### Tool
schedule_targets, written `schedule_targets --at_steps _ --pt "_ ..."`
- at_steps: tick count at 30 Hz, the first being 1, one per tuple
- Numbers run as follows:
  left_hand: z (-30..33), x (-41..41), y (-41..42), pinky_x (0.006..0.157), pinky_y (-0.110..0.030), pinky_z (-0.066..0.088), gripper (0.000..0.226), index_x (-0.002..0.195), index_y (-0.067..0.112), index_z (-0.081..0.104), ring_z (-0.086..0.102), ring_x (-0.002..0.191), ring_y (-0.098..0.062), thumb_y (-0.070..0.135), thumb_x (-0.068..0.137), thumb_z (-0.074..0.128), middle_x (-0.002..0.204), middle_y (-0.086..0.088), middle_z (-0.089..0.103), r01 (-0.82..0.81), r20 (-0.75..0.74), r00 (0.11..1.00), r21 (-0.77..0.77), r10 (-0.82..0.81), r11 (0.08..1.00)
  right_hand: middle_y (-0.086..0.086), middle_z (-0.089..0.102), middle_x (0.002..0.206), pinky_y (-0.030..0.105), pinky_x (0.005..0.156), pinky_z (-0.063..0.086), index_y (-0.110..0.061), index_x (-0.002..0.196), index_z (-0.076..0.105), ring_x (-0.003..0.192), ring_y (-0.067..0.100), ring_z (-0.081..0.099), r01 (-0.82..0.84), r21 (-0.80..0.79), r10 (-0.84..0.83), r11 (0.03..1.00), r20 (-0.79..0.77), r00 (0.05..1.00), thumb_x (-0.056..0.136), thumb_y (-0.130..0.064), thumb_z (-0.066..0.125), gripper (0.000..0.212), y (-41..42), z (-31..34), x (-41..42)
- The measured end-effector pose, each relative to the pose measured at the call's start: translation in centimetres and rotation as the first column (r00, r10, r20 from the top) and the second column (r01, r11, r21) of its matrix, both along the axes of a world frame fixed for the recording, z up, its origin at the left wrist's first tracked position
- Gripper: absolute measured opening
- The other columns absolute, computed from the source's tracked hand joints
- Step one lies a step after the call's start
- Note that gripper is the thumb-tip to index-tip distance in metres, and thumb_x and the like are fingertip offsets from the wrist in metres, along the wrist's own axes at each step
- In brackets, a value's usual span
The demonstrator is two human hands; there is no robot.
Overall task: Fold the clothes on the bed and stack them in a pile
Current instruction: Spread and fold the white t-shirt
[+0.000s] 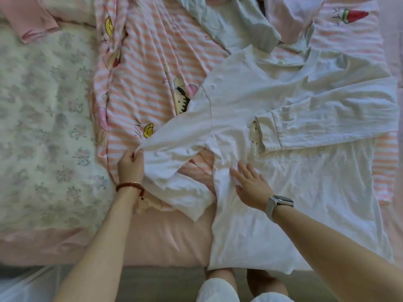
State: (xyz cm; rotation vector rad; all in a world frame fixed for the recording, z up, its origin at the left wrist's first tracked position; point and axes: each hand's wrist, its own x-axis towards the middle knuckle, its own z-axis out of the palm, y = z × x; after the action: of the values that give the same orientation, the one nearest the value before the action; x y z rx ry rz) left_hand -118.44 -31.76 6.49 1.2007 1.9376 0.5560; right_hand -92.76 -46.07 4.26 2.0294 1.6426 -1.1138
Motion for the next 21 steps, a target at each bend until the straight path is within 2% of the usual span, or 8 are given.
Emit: schedule_targets --at_steps 4,7,9,11,13,15,18,21 --pt "0.7 -2.1 2.6 0.073 -0.022 0.036 0.006 0.092 0.014 0.056 0.05 0.085 -0.016 0.019 0.091 0.053 0.088 -0.001 0.057 0.047 0.041 0.998 0.017 -0.048 0.999 0.009 0.034 0.145 0.039 0.104 0.034 -0.017 0.138 0.035 0.131 0.027 0.033 0.184 0.186 -0.181 0.965 -0.033 0.983 0.095 -0.019 0.038 0.043 1.8 1.2 -2.9" --pt "-0.5 -2.3 1.3 0.075 -0.017 0.041 0.016 0.102 0.013 0.055 0.053 0.09 -0.013 0.022 0.09 0.059 0.099 -0.001 0.058 0.035 0.188 0.982 -0.107 -0.014 0.994 0.009 0.047 0.132 0.035 0.095 0.039 -0.01 0.132 0.047 0.12 0.026 0.043 0.241 0.335 -0.187 0.911 -0.186 0.965 0.094 -0.014 0.043 0.038 3.1 2.2 -5.7" --pt "-1.5 -2.9 -1.1 0.082 -0.025 0.045 0.026 0.108 0.008 0.055 0.057 0.095 -0.016 0.022 0.088 0.062 0.105 -0.003 0.06 -0.017 0.276 0.958 -0.211 0.076 0.977 0.009 0.052 0.125 0.034 0.09 0.042 -0.01 0.128 0.051 0.114 0.025 0.048 0.274 0.346 -0.17 0.897 -0.301 0.938 0.093 -0.014 0.046 0.036 3.5 2.4 -7.8" --pt "-2.2 -3.7 -3.8 0.084 -0.035 0.05 0.024 0.107 0.009 0.057 0.06 0.095 -0.021 0.019 0.086 0.064 0.104 -0.005 0.063 -0.011 0.308 0.945 -0.306 0.11 0.952 0.006 0.057 0.12 0.033 0.088 0.044 -0.01 0.124 0.055 0.107 0.021 0.054 0.345 0.261 -0.215 0.902 -0.421 0.881 0.095 -0.017 0.046 0.031 3.6 2.3 -9.9" --pt "-2.2 -4.4 -5.5 0.068 -0.027 0.053 0.004 0.089 0.017 0.059 0.062 0.086 -0.02 0.015 0.087 0.062 0.089 -0.002 0.063 0.054 0.309 0.949 -0.343 0.058 0.938 0.012 0.063 0.099 0.04 0.083 0.044 -0.002 0.106 0.062 0.09 0.019 0.057 0.427 0.124 -0.306 0.896 -0.524 0.795 0.096 -0.019 0.045 0.026 3.8 2.0 -11.8" --pt "-1.6 -4.8 -5.9 0.055 -0.02 0.047 0.013 0.08 0.017 0.056 0.058 0.071 -0.014 0.01 0.09 0.057 0.076 0.0 0.058 0.079 0.336 0.941 -0.284 0.022 0.956 0.018 0.06 0.082 0.046 0.079 0.045 0.001 0.086 0.062 0.077 0.019 0.053 0.548 -0.07 -0.473 0.834 -0.601 0.644 0.097 -0.027 0.045 0.034 4.3 2.1 -13.2" --pt "0.4 -5.1 -5.7 0.055 -0.019 0.04 0.017 0.076 0.016 0.055 0.049 0.06 -0.008 0.006 0.09 0.056 0.067 0.004 0.05 0.148 0.347 0.934 -0.145 -0.09 0.978 0.0 0.061 0.084 0.024 0.072 0.048 -0.019 0.079 0.062 0.079 0.01 0.055 0.655 -0.383 -0.713 0.651 -0.605 0.355 0.093 -0.04 0.05 0.027 5.6 2.6 -14.5" --pt "2.4 -5.1 -5.3 0.063 -0.01 0.044 0.017 0.086 0.018 0.058 0.057 0.068 0.005 0.001 0.086 0.06 0.078 0.008 0.059 0.236 0.376 0.905 -0.056 -0.198 0.97 0.0 0.051 0.068 0.009 0.049 0.038 -0.009 0.076 0.056 0.055 0.001 0.05 0.703 -0.357 -0.704 0.615 -0.651 0.285 0.088 -0.023 0.058 0.018 7.3 3.4 -15.1"
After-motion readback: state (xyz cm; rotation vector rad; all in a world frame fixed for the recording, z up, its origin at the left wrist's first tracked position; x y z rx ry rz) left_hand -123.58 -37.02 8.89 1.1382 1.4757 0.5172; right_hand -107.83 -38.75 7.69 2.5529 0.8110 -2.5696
